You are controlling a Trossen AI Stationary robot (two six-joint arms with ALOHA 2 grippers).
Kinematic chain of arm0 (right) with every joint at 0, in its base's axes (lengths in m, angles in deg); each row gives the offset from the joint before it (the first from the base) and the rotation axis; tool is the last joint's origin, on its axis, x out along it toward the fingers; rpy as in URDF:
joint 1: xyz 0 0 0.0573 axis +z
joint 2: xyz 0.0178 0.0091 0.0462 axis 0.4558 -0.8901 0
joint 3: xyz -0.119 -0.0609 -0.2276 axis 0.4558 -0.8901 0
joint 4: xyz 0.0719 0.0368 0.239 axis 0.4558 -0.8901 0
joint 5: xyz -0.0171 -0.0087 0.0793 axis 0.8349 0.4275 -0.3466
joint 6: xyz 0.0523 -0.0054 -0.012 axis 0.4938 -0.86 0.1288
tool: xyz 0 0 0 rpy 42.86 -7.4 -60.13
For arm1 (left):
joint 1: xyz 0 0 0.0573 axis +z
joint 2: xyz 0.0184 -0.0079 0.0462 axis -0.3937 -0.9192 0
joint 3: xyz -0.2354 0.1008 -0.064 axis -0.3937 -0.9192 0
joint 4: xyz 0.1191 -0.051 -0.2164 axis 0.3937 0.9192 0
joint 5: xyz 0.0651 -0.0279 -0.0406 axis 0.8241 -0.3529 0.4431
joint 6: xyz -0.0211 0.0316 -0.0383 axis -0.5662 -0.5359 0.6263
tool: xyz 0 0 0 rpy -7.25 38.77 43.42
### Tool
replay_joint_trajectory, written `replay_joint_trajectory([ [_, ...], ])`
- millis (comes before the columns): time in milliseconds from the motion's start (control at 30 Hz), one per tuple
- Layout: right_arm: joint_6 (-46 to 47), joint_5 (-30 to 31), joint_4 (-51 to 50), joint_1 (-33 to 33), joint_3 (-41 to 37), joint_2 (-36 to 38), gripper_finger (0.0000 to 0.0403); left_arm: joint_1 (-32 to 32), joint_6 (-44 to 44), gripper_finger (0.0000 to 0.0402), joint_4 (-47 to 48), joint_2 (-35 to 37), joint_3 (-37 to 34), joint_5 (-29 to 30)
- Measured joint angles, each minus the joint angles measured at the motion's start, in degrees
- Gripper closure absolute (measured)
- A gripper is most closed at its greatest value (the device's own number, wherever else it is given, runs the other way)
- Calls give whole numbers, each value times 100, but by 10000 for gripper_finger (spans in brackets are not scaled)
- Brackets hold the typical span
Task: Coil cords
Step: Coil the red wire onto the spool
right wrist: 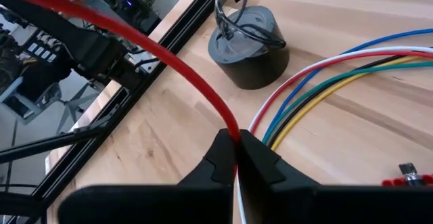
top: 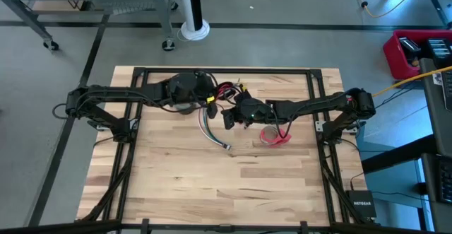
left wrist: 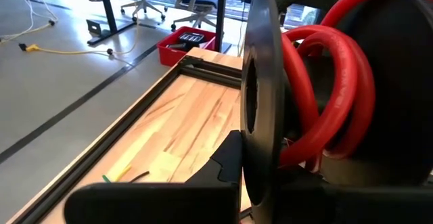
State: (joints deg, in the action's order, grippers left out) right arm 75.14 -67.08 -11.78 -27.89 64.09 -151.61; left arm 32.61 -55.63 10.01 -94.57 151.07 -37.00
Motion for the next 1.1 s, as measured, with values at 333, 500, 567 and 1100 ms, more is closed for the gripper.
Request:
replay_joint_trajectory([
  [333,196,204,-106,0,0,0,397,-160,-21,401,210,-2,0,-4],
  [500,386,118,-271,0,0,0,396,-243,-144,401,256,-2,-2,-5],
  [567,394,36,-338,0,0,0,397,-273,-144,401,343,-2,0,-4],
  [1100,871,-812,-375,2,7,-349,395,-386,-146,401,339,-5,-11,0],
])
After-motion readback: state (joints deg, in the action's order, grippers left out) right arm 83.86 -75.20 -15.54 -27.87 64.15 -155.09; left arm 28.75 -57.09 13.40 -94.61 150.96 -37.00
